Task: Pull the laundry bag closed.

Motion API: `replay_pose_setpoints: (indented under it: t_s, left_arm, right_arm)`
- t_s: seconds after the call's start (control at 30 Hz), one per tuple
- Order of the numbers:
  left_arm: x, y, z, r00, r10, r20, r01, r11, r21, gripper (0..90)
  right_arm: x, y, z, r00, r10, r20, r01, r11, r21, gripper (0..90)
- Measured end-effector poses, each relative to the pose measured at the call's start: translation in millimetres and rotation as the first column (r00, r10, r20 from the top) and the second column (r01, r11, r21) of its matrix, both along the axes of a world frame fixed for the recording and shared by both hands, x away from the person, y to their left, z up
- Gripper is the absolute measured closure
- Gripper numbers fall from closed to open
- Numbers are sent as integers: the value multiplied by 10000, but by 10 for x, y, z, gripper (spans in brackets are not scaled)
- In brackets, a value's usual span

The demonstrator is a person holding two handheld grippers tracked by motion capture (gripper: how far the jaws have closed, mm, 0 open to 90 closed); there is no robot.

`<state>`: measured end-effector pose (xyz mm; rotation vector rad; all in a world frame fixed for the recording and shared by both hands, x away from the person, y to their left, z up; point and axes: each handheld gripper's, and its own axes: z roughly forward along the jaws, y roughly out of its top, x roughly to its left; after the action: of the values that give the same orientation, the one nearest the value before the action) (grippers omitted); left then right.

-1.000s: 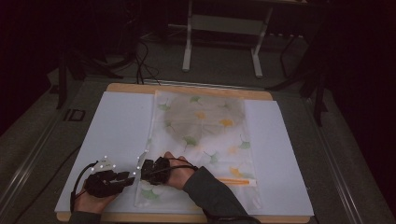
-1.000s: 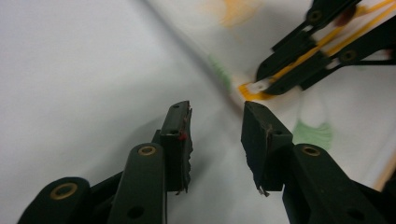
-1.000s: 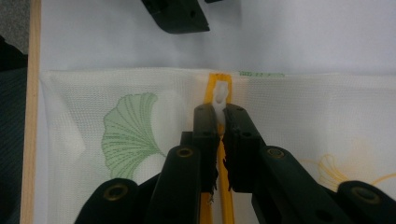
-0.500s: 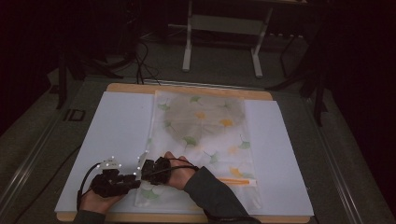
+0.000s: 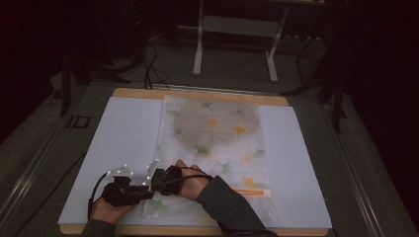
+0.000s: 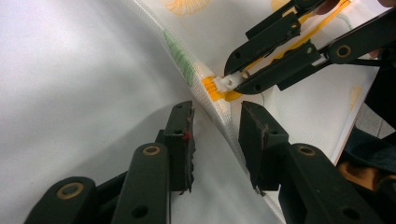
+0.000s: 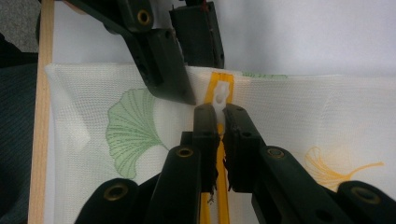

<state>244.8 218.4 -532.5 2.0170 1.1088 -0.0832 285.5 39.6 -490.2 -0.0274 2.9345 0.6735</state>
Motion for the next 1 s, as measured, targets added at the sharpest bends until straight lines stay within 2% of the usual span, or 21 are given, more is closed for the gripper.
replay_pose_setpoints:
  t_s: [0.1,0.3,0.53,1.0]
  left_arm:
    - [23,-19,-20,9999,-85,-96,85,10000,2,667]
    - [41,-49,-44,9993,-315,-181,316,9995,30,774]
    - [35,-42,-55,9989,-373,-279,370,9992,-131,843]
    - [21,-32,-42,9990,-379,-219,373,9989,-273,862]
  right_arm:
    - [-6,-2,5,10000,36,-16,-36,10000,-7,842]
    - [-7,-6,-8,10000,57,-54,-58,10000,-54,842]
    - [2,-17,-49,10000,18,-24,-19,9999,-102,840]
    - [16,-8,-92,10000,2,-69,-1,10000,18,838]
